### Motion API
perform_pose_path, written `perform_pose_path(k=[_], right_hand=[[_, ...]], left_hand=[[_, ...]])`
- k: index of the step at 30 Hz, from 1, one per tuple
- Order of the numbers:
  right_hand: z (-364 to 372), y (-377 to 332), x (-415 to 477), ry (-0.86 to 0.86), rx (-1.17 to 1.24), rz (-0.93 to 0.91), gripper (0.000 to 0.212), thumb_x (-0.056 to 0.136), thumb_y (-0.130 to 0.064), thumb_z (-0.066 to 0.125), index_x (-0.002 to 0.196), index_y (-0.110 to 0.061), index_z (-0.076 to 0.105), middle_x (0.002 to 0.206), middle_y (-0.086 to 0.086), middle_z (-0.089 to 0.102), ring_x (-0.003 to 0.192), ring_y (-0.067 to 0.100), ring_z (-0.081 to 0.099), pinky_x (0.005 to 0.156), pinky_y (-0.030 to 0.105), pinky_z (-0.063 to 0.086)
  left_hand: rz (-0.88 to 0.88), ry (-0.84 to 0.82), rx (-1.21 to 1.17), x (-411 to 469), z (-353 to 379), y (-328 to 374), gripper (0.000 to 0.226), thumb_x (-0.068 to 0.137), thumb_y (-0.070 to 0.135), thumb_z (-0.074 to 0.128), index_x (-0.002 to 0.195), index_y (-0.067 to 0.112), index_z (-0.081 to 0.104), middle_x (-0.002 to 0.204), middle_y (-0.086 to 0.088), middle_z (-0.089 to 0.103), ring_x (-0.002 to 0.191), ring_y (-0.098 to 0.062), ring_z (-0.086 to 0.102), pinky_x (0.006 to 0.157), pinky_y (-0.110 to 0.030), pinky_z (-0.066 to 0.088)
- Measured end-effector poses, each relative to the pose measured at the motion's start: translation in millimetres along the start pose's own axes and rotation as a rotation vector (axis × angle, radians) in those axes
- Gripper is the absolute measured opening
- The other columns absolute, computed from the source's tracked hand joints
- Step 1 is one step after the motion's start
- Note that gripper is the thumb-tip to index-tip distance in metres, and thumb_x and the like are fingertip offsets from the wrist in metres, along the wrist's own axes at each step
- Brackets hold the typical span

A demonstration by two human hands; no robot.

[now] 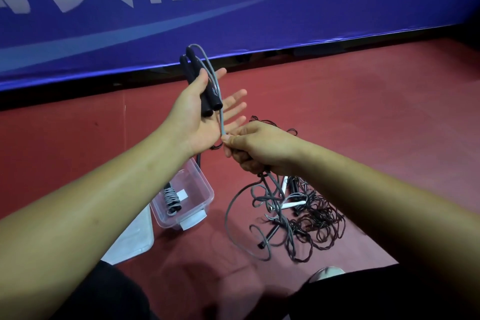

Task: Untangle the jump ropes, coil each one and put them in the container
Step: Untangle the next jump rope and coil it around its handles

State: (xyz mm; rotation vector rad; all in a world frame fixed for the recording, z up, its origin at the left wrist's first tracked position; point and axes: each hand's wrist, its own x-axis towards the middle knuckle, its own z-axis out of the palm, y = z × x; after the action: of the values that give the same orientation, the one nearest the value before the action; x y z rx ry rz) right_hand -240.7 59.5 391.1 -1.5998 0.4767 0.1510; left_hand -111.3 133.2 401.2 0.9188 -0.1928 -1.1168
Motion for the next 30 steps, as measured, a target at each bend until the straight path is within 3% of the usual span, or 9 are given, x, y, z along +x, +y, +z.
perform_pose_path(k=[2, 4, 5, 9, 15, 20, 24, 26, 30], right_hand=[[2, 0, -2, -0.016, 0.015, -0.018, 0.035, 0.108, -0.025, 0.041, 0.081, -0.006, 0.052, 0.049, -0.004, 0.035, 0.038, 0.011, 0.031, 0.038, 0.018, 0.024], [3, -1, -3, -0.001, 0.02, -0.046, 0.036, 0.108, -0.027, 0.04, 0.081, -0.007, 0.052, 0.051, -0.001, 0.038, 0.041, 0.015, 0.038, 0.042, 0.022, 0.028], [3, -2, -2, 0.018, -0.004, -0.056, 0.034, 0.108, -0.027, 0.04, 0.082, -0.007, 0.053, 0.053, 0.0, 0.04, 0.043, 0.017, 0.042, 0.044, 0.023, 0.03], [5, 0, 3, 0.039, -0.087, -0.043, 0.024, 0.106, -0.019, 0.045, 0.088, -0.006, 0.054, 0.058, 0.0, 0.045, 0.048, 0.019, 0.052, 0.049, 0.026, 0.037], [8, 10, 2, 0.025, -0.069, 0.04, 0.024, 0.101, -0.015, 0.055, 0.078, -0.009, 0.058, 0.06, 0.004, 0.047, 0.047, 0.016, 0.042, 0.046, 0.027, 0.032], [1, 23, -14, -0.021, -0.138, 0.128, 0.02, 0.091, -0.002, 0.061, 0.074, -0.008, 0.055, 0.053, 0.004, 0.045, 0.039, 0.014, 0.036, 0.039, 0.022, 0.028], [-10, 25, -20, -0.002, -0.093, 0.154, 0.003, 0.093, 0.001, 0.055, 0.094, -0.001, 0.057, 0.055, 0.002, 0.043, 0.04, 0.011, 0.034, 0.038, 0.022, 0.023], [-13, 23, -21, -0.03, -0.105, 0.165, 0.012, 0.096, 0.001, 0.051, 0.106, 0.001, 0.058, 0.054, 0.001, 0.043, 0.041, 0.012, 0.033, 0.04, 0.022, 0.024], [-16, 21, -26, -0.117, -0.259, 0.171, 0.023, 0.104, -0.004, 0.041, 0.116, 0.01, 0.056, 0.063, 0.011, 0.056, 0.047, 0.02, 0.055, 0.046, 0.028, 0.043]], left_hand=[[0.024, 0.01, -0.048, 1, 1, 1, 0.033, 0.101, 0.051, 0.042, 0.113, 0.025, 0.06, 0.08, -0.001, 0.07, 0.079, -0.022, 0.072, 0.074, -0.035, 0.056], [0.065, 0.052, -0.03, 8, -2, 5, 0.024, 0.101, 0.047, 0.048, 0.103, 0.024, 0.056, 0.057, 0.007, 0.045, 0.047, -0.007, 0.048, 0.046, -0.019, 0.037], [0.082, 0.068, -0.03, 13, -4, 8, 0.022, 0.1, 0.046, 0.049, 0.098, 0.024, 0.054, 0.055, 0.008, 0.038, 0.042, -0.005, 0.035, 0.04, -0.018, 0.025], [0.136, 0.235, -0.05, 36, -25, 22, 0.022, 0.101, 0.041, 0.05, 0.093, 0.021, 0.049, 0.052, 0.008, 0.034, 0.038, -0.004, 0.025, 0.037, -0.019, 0.016], [0.153, 0.386, -0.111, 58, -67, 40, 0.021, 0.103, 0.036, 0.049, 0.089, 0.02, 0.045, 0.05, 0.006, 0.035, 0.035, -0.005, 0.026, 0.034, -0.017, 0.017], [0.286, 0.485, -0.02, 66, -98, 55, 0.016, 0.102, 0.035, 0.051, 0.106, 0.024, 0.042, 0.051, 0.006, 0.034, 0.035, -0.005, 0.025, 0.036, -0.017, 0.017], [0.226, 0.559, 0.085, 69, -128, 49, 0.016, 0.102, 0.034, 0.051, 0.107, 0.025, 0.038, 0.055, 0.005, 0.034, 0.033, -0.004, 0.026, 0.034, -0.014, 0.017], [0.222, 0.562, 0.135, 69, -127, 42, 0.014, 0.102, 0.031, 0.052, 0.097, 0.026, 0.04, 0.058, 0.004, 0.034, 0.034, -0.003, 0.027, 0.034, -0.014, 0.017], [0.253, 0.57, 0.245, 68, -126, 39, 0.018, 0.102, 0.031, 0.051, 0.09, 0.026, 0.039, 0.06, 0.003, 0.034, 0.037, -0.004, 0.027, 0.035, -0.015, 0.018]])
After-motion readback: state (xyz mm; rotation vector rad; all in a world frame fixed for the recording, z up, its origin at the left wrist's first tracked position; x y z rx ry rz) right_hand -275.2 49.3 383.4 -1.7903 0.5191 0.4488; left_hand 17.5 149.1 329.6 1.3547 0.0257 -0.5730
